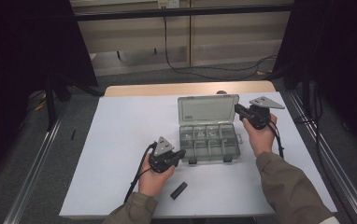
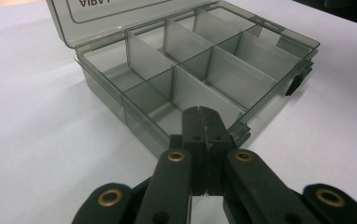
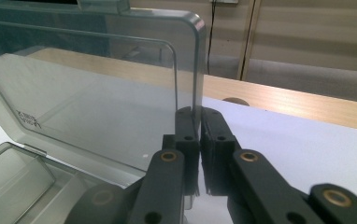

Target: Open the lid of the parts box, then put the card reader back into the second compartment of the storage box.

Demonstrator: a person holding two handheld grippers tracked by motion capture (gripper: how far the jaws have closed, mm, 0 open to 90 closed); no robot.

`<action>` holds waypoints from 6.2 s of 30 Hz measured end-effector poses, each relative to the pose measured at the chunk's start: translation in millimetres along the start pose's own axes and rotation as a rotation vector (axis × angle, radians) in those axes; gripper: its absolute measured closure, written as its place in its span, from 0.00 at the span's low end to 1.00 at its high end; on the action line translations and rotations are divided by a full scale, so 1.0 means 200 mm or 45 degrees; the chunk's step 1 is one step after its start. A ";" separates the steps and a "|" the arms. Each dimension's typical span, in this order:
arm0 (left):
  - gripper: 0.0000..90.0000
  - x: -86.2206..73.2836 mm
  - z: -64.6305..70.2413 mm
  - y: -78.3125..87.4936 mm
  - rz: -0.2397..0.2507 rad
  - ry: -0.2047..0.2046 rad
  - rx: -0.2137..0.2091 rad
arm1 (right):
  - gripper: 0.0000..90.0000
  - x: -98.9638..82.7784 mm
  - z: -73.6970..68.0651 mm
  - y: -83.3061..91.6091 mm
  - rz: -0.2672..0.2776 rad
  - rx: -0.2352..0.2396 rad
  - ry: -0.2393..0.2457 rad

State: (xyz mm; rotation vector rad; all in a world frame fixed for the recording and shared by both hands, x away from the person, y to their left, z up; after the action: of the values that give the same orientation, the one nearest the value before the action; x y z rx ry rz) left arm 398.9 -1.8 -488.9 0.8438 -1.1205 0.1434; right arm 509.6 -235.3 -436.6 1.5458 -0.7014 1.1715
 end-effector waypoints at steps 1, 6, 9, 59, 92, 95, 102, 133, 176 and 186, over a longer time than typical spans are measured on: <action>1.00 0.00 0.00 0.00 -0.002 -0.002 0.000 | 0.96 0.00 0.00 0.00 -0.002 -0.001 -0.004; 1.00 0.00 0.00 0.00 0.000 0.003 0.001 | 0.96 -0.01 0.00 -0.01 -0.004 -0.001 -0.001; 1.00 0.00 0.00 0.00 0.000 0.003 0.002 | 0.96 -0.01 0.00 -0.02 -0.009 0.002 -0.001; 1.00 0.00 0.00 0.00 0.017 0.004 0.008 | 0.92 -0.08 0.04 -0.09 -0.029 0.029 0.005; 0.42 0.04 -0.01 0.14 0.105 0.131 -0.067 | 0.57 -0.23 -0.12 0.42 0.143 0.256 0.003; 0.38 0.04 0.00 0.14 0.101 0.124 -0.072 | 0.52 -0.26 -0.13 0.44 0.137 0.254 0.007; 0.32 0.02 0.00 0.15 0.086 0.107 -0.079 | 0.43 -0.29 -0.14 0.48 0.148 0.262 -0.005; 0.14 -0.05 0.05 0.18 -0.010 0.069 -0.112 | 0.09 -0.40 -0.22 0.62 0.168 0.274 0.008; 0.15 -0.18 0.12 0.20 -0.209 0.011 -0.126 | 0.06 -0.43 -0.27 0.65 0.162 0.311 0.053; 0.25 -0.22 0.14 0.22 -0.254 0.007 -0.156 | 0.07 -0.42 -0.26 0.65 0.171 0.305 0.065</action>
State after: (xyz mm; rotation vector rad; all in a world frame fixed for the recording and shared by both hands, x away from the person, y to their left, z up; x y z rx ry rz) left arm 336.7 23.9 -498.2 0.8395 -1.0234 -0.0878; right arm 348.7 -235.4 -466.6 1.6800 -0.6570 1.4331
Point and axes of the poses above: each handheld gripper's, and its own axes: y roughly backward along the jaws, x roughly out of its top, z roughly to its right, the point moved 10 cm from there along -y, roughly forward along the jaws, and after that the axes turned 3 degrees about y, right-handed, at the moved point
